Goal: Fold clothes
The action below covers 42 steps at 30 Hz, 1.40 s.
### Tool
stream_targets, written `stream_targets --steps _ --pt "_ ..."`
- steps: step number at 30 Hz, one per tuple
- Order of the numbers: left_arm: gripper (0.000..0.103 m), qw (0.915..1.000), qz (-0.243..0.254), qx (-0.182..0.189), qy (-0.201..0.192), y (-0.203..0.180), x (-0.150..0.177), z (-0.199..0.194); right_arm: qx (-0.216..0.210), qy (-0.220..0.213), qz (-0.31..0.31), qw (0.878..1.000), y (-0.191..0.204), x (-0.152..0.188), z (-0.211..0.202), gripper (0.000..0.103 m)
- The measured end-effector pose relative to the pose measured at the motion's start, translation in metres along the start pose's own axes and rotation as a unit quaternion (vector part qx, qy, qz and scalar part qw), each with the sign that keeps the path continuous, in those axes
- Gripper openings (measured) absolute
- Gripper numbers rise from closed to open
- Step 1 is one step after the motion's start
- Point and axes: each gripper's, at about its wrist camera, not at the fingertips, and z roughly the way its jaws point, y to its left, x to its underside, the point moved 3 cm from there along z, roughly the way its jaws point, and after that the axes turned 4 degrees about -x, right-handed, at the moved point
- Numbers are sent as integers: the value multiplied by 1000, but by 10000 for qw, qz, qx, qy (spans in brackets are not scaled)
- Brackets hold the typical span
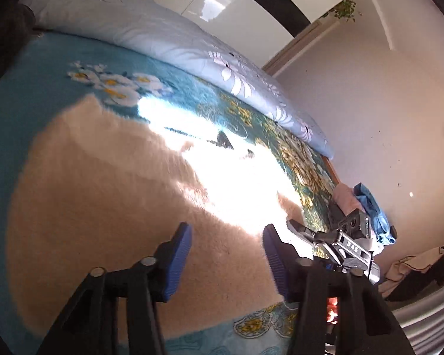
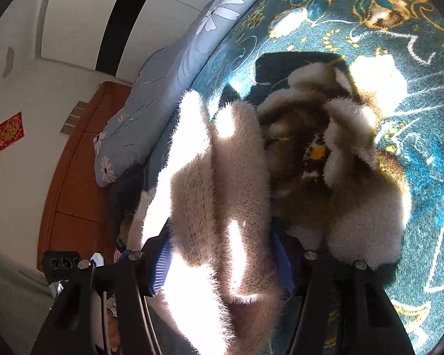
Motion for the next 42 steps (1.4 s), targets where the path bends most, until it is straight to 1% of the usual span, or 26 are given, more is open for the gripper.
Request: stream_targets --steps 1,2,3,4,5,6,9,13,14,17,19,22,24,27,32,36,39,41,42 --pt "29 9999 -19 -95 74 -1 5 8 -19 21 -25 10000 1 1 0 61" --pt "18 9997 -46 -203 89 2 8 12 -38 42 -50 10000 1 1 -1 61" --pt "9 9996 -72 -263 86 5 11 13 -60 56 -96 9999 2 3 -1 61" --pt "7 9995 -88 -285 91 10 12 14 -73 74 -130 9999 3 3 0 61" --pt "3 9995 -101 -279 100 15 13 14 -79 86 -137 9998 2 3 0 61" --pt "1 9995 -126 -266 107 20 15 15 -85 97 -143 9998 2 3 1 61" --pt "1 9994 -164 -281 77 21 17 16 -49 95 -68 9999 1 0 8 62" --pt "1 9984 96 -556 -38 12 20 15 84 110 -120 9998 7 -2 13 61" --pt "1 9983 100 -567 -56 12 20 16 99 89 -123 9998 9 -2 12 56" --pt "1 9987 13 -513 -68 15 20 16 84 8 -172 9998 20 -2 5 44" --pt "1 9989 -85 -438 -107 15 21 9 184 -24 -337 9993 36 -2 0 42" --pt "1 9991 -171 -358 -166 13 27 -4 440 15 -569 9974 60 -2 -6 41" --pt "1 9991 -176 -340 -175 12 34 -9 526 42 -687 9962 72 -2 -9 41" --pt "1 9993 -200 -320 -82 15 41 -3 690 93 -844 9940 90 0 -9 41" --pt "3 9993 -356 -124 -58 24 40 1 1016 195 -982 9898 119 9 0 41" --pt "3 9981 -588 155 -84 33 41 -14 1303 212 -1213 9838 141 13 3 41" --pt "3 9975 -648 209 -180 39 42 -31 1395 209 -1288 9816 148 14 5 41" --pt "3 9970 -653 256 -318 44 41 -49 1390 187 -1279 9818 146 13 5 41" --pt "3 9966 -642 214 -466 48 37 -61 1379 171 -1247 9824 142 13 4 41"
